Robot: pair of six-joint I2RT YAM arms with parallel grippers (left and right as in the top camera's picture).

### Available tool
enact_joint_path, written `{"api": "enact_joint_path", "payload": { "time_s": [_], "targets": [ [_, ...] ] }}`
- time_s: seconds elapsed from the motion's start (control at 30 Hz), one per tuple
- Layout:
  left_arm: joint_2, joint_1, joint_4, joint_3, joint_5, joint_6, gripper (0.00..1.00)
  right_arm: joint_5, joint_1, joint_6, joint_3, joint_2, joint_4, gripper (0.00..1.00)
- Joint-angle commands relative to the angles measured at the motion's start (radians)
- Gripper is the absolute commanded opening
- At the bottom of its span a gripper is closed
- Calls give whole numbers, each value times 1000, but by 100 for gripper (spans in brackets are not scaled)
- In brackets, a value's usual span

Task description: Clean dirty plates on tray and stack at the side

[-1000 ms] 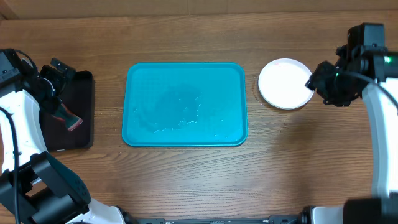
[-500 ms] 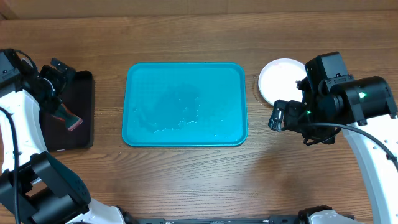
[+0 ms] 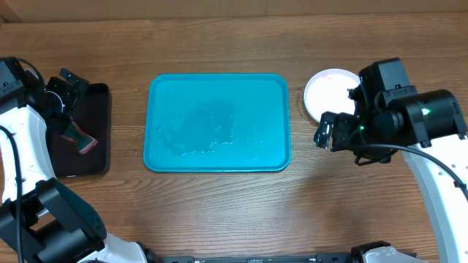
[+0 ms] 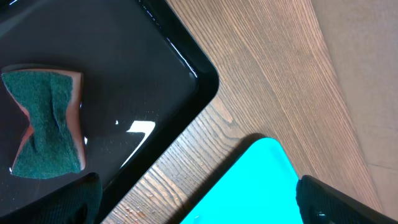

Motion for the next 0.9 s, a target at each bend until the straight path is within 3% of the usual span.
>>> {"api": "enact_joint_path", "payload": {
  "time_s": [0.0,0.13,0.5,0.87],
  "targets": [
    [-1,-1,3,10,10,3,100,11,5,-11,-38,-9,67,100],
    [-1,-1,3,10,10,3,100,14,5,-10,-135,-71,189,100],
    [-1,-1,3,10,10,3,100,18,-32,-41,-744,-661,789,100],
    [-1,-1,3,10,10,3,100,18,-174,-42,-1148,-1202,1031,100]
  ]
}}
